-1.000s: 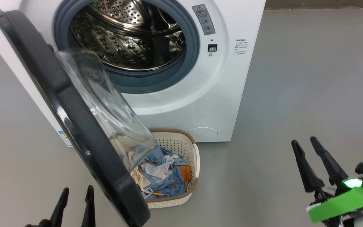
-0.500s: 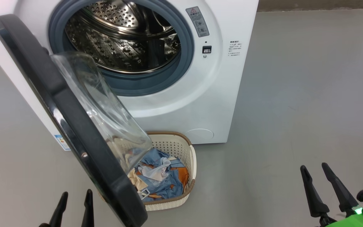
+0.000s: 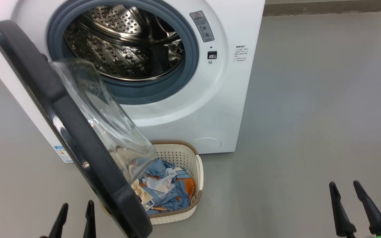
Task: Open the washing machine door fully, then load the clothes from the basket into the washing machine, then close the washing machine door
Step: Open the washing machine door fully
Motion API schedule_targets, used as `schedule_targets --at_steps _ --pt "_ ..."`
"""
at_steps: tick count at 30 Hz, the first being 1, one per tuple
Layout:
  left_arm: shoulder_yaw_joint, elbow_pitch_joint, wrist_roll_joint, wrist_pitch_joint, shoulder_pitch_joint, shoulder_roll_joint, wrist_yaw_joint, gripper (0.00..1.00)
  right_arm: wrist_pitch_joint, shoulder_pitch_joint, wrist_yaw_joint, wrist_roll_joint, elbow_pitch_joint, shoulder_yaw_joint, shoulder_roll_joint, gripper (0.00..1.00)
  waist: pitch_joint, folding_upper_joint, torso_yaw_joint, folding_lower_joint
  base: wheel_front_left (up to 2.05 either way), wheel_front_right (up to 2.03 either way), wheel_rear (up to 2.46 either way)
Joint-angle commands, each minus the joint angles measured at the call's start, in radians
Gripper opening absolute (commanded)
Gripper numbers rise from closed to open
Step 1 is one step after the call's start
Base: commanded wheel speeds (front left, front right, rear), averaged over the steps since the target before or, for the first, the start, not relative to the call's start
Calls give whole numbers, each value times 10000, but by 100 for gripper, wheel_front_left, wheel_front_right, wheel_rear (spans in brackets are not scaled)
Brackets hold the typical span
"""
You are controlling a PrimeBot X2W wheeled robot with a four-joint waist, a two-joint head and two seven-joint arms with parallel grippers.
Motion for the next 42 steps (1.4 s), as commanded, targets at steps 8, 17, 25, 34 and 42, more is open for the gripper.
schedule_targets --at_steps 8,17,25,34,42 --pt "346 -167 125 -63 -75 75 -14 100 -118 138 16 -239 -52 -53 -53 100 7 0 13 0 0 0 0" --pt "337 -178 136 -63 -69 62 -14 100 -118 116 16 -270 27 -97 -14 100 20 0 36 0 0 0 0" --pt "329 -195 129 -63 -81 71 -14 100 -118 75 16 -277 15 -64 -53 100 59 0 51 0 0 0 0" --pt "259 -97 12 -63 -114 91 -14 45 -118 41 16 -270 45 -37 -86 100 61 0 102 0 0 0 0" --pt "253 9 -141 -63 -137 132 -14 0 -118 49 16 -274 57 -16 -83 100 30 0 164 0 0 0 0"
